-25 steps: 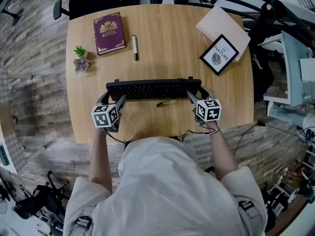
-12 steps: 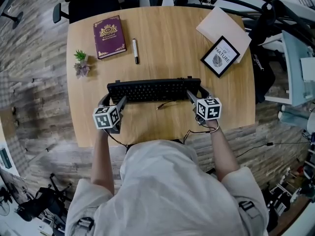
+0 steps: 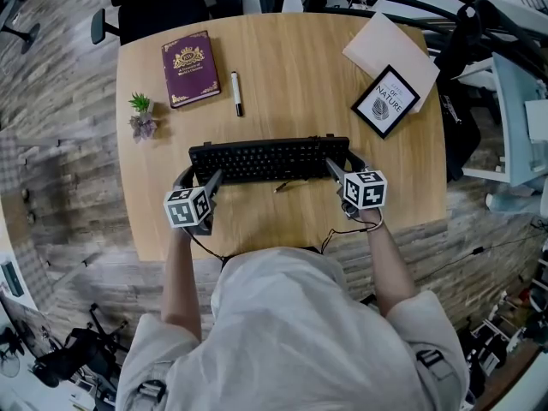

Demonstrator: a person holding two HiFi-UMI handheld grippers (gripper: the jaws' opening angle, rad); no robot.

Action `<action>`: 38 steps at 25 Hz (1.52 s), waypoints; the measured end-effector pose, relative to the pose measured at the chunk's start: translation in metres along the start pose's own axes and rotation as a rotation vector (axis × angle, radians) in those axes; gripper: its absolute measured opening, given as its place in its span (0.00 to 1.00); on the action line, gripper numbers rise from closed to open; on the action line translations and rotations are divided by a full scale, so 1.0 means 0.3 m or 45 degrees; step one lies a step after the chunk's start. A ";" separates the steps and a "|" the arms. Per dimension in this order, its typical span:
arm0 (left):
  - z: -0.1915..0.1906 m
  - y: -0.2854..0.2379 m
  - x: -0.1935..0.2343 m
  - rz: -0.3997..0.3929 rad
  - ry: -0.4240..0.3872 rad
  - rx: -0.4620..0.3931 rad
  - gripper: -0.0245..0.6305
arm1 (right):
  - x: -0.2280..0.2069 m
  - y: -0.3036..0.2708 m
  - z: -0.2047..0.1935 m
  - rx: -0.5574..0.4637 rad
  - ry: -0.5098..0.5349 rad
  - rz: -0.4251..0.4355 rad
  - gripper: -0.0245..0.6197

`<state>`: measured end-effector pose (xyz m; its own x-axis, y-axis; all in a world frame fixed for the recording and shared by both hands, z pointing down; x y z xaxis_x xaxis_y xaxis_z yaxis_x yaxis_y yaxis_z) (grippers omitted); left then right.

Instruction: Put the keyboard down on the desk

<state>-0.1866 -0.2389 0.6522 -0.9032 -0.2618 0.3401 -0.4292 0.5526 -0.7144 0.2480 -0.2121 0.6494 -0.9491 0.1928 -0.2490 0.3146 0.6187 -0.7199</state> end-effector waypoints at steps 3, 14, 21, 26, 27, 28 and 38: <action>0.001 -0.005 0.003 0.000 0.004 0.004 0.60 | -0.002 -0.007 0.000 0.009 -0.010 0.007 0.44; 0.000 -0.038 0.026 0.010 0.015 0.019 0.60 | -0.008 -0.042 0.005 0.041 -0.053 0.016 0.44; 0.004 -0.066 0.042 0.013 0.058 0.054 0.60 | -0.022 -0.083 0.033 0.081 -0.067 0.017 0.45; 0.029 -0.089 0.059 0.030 0.056 0.059 0.60 | -0.029 -0.134 0.081 0.096 -0.031 0.016 0.45; 0.038 -0.094 0.062 0.032 0.057 0.052 0.60 | -0.031 -0.144 0.090 0.099 -0.027 0.016 0.45; 0.049 -0.098 0.065 0.033 0.059 0.043 0.60 | -0.032 -0.155 0.098 0.103 -0.022 0.014 0.45; 0.092 -0.122 0.079 0.050 0.058 0.038 0.60 | -0.040 -0.207 0.147 0.123 0.003 0.007 0.45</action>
<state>-0.1924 -0.2873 0.6695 -0.9187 -0.2038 0.3384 -0.3939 0.5379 -0.7454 0.2406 -0.2864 0.6684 -0.9474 0.1977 -0.2516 0.3194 0.5414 -0.7777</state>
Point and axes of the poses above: the fingertips, and each gripper's own axes: y backward along the fingers, x to its left, z out of its top, the point moved 8 cm from there along y, backward along the fingers, and after that the axes turned 2 degrees about -x, right-handed, at the moved point
